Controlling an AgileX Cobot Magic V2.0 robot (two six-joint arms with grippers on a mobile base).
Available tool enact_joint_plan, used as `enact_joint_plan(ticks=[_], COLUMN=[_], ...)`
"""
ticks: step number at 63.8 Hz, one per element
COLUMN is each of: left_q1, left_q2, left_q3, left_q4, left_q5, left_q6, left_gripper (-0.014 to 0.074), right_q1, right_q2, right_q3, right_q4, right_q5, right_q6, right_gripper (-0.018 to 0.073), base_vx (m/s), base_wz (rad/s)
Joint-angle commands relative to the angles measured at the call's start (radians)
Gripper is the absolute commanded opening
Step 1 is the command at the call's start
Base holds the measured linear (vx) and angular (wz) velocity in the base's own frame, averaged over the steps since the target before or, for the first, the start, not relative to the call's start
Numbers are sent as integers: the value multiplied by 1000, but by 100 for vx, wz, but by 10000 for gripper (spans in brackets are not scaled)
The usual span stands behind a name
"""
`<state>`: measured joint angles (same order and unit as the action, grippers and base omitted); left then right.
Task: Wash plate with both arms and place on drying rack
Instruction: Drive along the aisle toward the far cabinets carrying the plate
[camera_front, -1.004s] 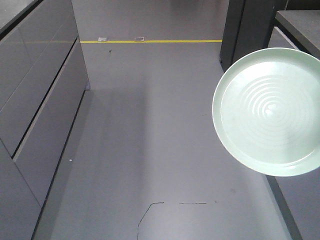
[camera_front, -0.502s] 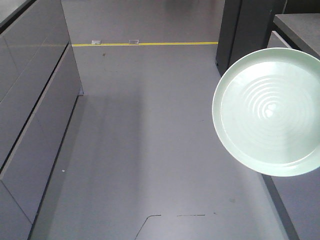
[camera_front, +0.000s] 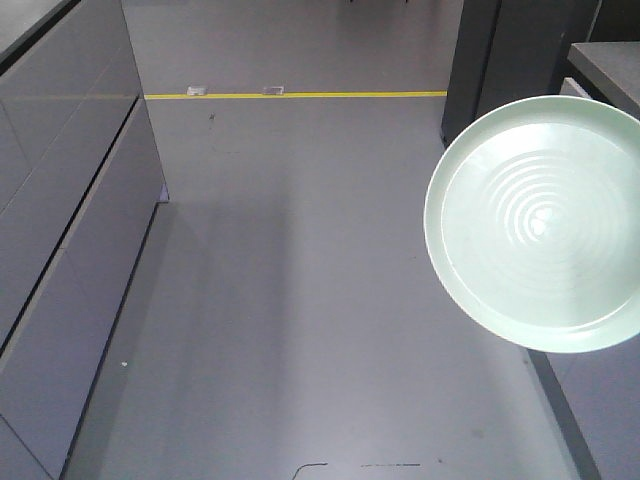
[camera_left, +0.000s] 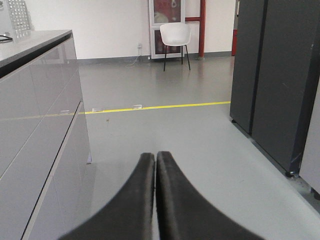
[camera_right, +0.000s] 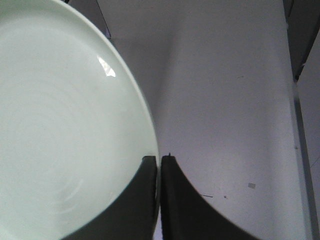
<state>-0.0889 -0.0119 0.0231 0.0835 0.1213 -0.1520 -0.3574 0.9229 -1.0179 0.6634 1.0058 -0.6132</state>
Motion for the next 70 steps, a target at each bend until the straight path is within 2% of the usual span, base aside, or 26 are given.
enact_joint_plan(ticks=[1, 70], left_q1=[1, 1], left_q2=[-16, -16], left_q3=[22, 22], left_q4=[-8, -8], left_q5=[-66, -66], left_q6=[-2, -2], left_gripper=[-6, -6], right_q1=[-7, -7], right_q2=[-10, -10], right_q3=[-26, -26], right_q4=[41, 41], right_q5=[-47, -47], right_q6=[-6, -6], right_gripper=[-3, -3], base_vx=[19, 17], base_wz=[1, -5])
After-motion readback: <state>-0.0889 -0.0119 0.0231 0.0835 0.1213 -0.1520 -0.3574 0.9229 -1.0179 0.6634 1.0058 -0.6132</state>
